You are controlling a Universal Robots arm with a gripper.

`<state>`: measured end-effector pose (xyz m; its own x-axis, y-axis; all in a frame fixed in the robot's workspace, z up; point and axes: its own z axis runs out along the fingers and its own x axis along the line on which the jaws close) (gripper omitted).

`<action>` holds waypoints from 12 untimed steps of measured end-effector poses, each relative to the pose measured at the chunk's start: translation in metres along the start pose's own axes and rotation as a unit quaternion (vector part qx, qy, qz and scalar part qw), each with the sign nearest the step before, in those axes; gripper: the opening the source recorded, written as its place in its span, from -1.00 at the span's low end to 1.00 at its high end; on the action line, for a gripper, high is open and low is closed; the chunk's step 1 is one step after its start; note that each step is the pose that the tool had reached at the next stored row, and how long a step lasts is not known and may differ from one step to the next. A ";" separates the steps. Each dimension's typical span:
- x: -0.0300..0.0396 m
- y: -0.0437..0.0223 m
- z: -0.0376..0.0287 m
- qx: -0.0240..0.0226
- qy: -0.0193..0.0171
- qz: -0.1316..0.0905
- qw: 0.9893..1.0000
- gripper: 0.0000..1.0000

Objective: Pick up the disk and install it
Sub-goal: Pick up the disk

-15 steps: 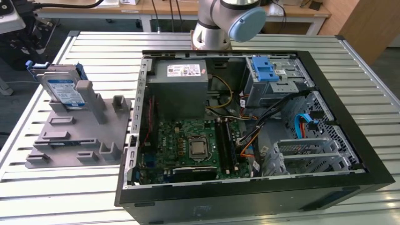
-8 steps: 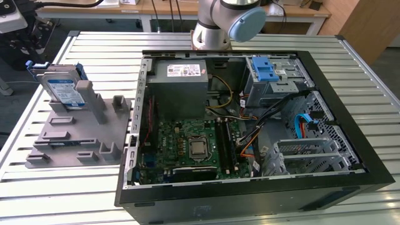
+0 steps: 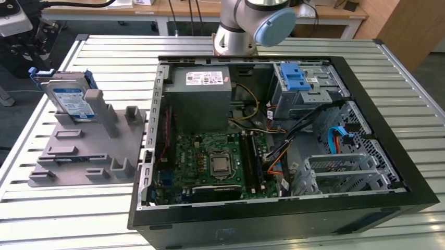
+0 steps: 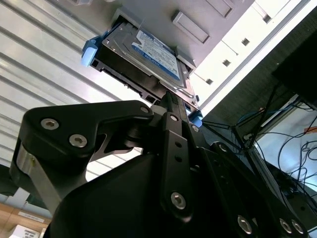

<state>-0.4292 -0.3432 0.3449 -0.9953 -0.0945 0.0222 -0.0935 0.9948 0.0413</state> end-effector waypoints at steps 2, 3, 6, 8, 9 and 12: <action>0.0000 0.0000 0.0000 0.000 0.000 0.000 1.000 -0.79; 0.0000 0.0000 0.0000 0.000 0.000 0.000 1.000 -0.79; 0.0000 0.0000 0.0000 0.000 0.000 0.000 1.000 -0.79; 0.0000 0.0000 0.0000 0.000 0.000 0.000 1.000 -0.79; 0.0000 0.0000 0.0000 0.000 0.000 0.000 1.000 -0.79; 0.0000 0.0000 0.0000 0.000 0.000 -0.002 1.000 -0.79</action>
<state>-0.4292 -0.3432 0.3449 -0.9949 -0.0986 0.0222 -0.0976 0.9944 0.0414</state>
